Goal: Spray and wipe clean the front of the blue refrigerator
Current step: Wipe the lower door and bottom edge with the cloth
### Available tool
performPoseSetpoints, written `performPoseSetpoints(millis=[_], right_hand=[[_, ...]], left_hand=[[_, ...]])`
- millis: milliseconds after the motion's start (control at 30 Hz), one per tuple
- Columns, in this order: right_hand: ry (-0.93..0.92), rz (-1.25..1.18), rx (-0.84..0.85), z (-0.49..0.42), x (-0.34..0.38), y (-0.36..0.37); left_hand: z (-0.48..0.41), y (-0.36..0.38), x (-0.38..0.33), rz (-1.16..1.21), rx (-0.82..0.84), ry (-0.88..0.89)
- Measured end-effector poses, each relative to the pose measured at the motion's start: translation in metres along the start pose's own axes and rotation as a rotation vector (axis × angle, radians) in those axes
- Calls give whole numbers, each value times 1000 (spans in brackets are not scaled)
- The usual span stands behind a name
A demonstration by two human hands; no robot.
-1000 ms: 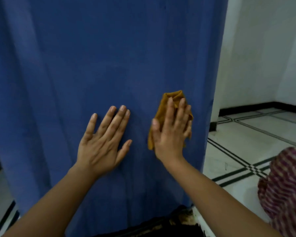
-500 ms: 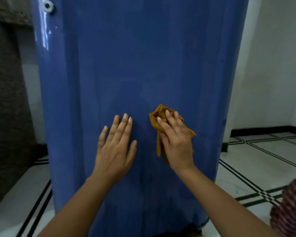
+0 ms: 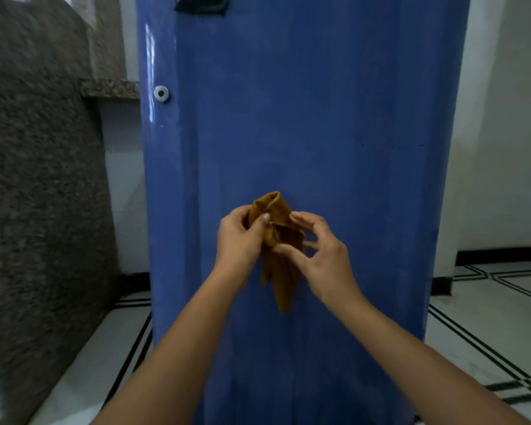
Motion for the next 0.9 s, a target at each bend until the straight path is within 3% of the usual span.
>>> performPoseSetpoints(millis=[167, 267, 333, 433, 533, 700, 900], right_hand=[[-223, 314, -54, -37, 28, -4], [-313, 465, -9, -54, 33, 7], [-348, 538, -4, -57, 30, 6], [-411, 616, -4, -54, 22, 8], [-449, 653, -18, -53, 13, 11], [-445, 650, -17, -47, 5, 18], [-482, 689, -88, -62, 26, 21]], left_hand=[[-18, -36, -42, -477, -411, 367], [-14, -39, -51, -569, -604, 550], [-9, -27, -40, -636, -593, 667], [3, 2, -8, -948, -533, 715], [-8, 7, -6, -1067, -484, 665], [-35, -15, -29, -1014, -593, 469], [-11, 11, -11, -1244, -361, 861]])
Point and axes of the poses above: each hand's wrist, its own z-axis away from the middle knuckle, its own y-axis out of the palm, x = y × z, the point moved 10 cm from there along -z, towards the middle knuckle, and after that the axes turned 9 degrees about -z, right-handed, at the moved point
